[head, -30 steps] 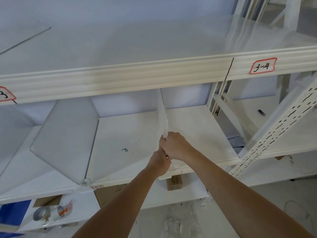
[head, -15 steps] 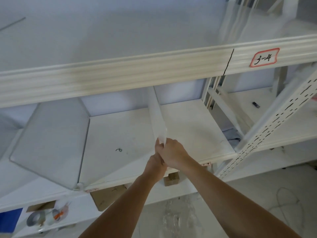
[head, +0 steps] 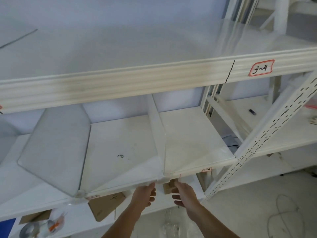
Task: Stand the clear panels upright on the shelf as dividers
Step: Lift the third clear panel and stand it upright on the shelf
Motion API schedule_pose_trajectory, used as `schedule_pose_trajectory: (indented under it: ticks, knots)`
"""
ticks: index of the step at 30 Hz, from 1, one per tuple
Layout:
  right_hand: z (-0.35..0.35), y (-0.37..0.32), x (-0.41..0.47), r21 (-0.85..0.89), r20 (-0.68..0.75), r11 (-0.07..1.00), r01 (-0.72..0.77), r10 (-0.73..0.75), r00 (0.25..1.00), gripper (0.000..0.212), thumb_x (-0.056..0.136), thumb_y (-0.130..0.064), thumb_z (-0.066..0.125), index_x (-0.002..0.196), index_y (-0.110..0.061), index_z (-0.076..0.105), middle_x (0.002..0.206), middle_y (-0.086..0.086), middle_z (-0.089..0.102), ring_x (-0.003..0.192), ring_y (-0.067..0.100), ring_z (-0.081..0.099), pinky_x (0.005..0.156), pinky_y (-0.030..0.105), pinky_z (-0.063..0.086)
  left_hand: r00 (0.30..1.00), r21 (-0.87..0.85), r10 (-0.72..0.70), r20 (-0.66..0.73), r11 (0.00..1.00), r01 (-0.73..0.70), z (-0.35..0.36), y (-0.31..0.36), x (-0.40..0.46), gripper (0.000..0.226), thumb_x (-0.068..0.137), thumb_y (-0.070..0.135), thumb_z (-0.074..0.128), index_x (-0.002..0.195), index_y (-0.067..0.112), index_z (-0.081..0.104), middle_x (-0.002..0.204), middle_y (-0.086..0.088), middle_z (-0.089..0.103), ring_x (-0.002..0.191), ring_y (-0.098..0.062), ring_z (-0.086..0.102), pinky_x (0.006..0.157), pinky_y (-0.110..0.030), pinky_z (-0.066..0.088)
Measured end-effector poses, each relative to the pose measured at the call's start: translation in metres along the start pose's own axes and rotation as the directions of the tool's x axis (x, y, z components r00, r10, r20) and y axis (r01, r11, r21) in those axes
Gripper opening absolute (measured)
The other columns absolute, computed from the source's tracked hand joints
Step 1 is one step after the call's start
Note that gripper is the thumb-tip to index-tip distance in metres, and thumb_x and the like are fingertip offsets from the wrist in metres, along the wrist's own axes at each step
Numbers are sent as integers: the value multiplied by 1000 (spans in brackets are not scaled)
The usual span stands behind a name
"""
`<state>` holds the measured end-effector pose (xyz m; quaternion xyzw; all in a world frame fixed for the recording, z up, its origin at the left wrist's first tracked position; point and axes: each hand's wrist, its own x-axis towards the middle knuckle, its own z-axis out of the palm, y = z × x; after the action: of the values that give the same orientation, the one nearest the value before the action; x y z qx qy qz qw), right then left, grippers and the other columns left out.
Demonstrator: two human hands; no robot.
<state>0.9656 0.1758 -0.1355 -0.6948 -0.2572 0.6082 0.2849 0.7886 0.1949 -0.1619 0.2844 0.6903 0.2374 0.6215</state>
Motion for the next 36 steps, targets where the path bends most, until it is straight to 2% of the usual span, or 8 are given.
schedule_pose_trajectory:
  ticks: [3, 6, 10, 16, 20, 24, 27, 36]
  knots:
    - [14, -2, 16, 182, 69, 980, -84, 73, 995, 40, 96, -48, 59, 114, -12, 66, 113, 11, 71, 102, 26, 69, 79, 37, 58, 990, -230, -136, 21, 963, 137, 12, -1, 5, 52, 87, 56, 68, 98, 5, 64, 100, -14, 73, 92, -30, 69, 89, -41, 55]
    - [27, -10, 31, 368, 100, 919, -142, 113, 989, 40, 96, -44, 63, 111, -7, 66, 114, 15, 69, 107, 30, 67, 84, 40, 58, 991, -373, -129, 40, 918, 134, 25, 3, 10, 51, 85, 52, 73, 110, 8, 61, 113, -16, 68, 108, -33, 65, 103, -48, 50]
    - [28, -11, 47, 416, 155, 898, -144, 85, 984, 41, 96, -35, 65, 109, 3, 72, 105, 21, 75, 98, 31, 69, 81, 40, 56, 996, -483, -87, -15, 873, 69, 48, 12, 16, 38, 90, 30, 73, 111, -2, 71, 99, -20, 76, 95, -32, 71, 87, -41, 58]
    - [19, -1, 62, 434, 141, 900, -40, -24, 990, 20, 99, -22, 62, 95, -5, 73, 87, 19, 77, 89, 38, 69, 84, 47, 53, 996, -636, -85, 7, 768, 70, 55, 5, 24, 49, 88, 28, 75, 119, -9, 68, 115, -28, 71, 99, -35, 69, 78, -40, 56]
    - [12, 5, 74, 412, 151, 911, -28, -38, 988, 19, 97, -22, 65, 107, -6, 70, 107, 24, 76, 100, 40, 72, 89, 50, 56, 996, -688, -52, 73, 721, 88, 59, -1, 33, 69, 81, 37, 81, 128, -10, 63, 132, -32, 61, 98, -36, 67, 71, -37, 58]
    - [-6, 9, 84, 404, 150, 914, -33, -30, 988, 28, 97, -24, 65, 115, -2, 68, 108, 22, 77, 94, 31, 74, 79, 41, 58, 993, -712, -105, 50, 694, 109, 81, 4, 36, 53, 88, 28, 75, 125, -10, 64, 120, -29, 69, 92, -34, 70, 71, -39, 57]
    - [-25, 12, 94, 393, 161, 919, -16, -51, 986, 39, 97, -29, 65, 122, -1, 65, 108, 20, 77, 95, 30, 75, 72, 36, 60, 993, -714, -93, 68, 691, 114, 102, 12, 35, 46, 91, 26, 72, 121, -9, 66, 108, -26, 73, 84, -33, 72, 71, -39, 56]
    - [-56, 9, 99, 336, 149, 942, 17, -71, 986, 36, 98, -37, 62, 112, -7, 74, 104, 15, 79, 100, 30, 74, 89, 44, 60, 993, -605, -115, 36, 788, 114, 127, 29, 26, 31, 92, 29, 72, 107, 2, 72, 97, -17, 78, 94, -31, 73, 79, -39, 57]
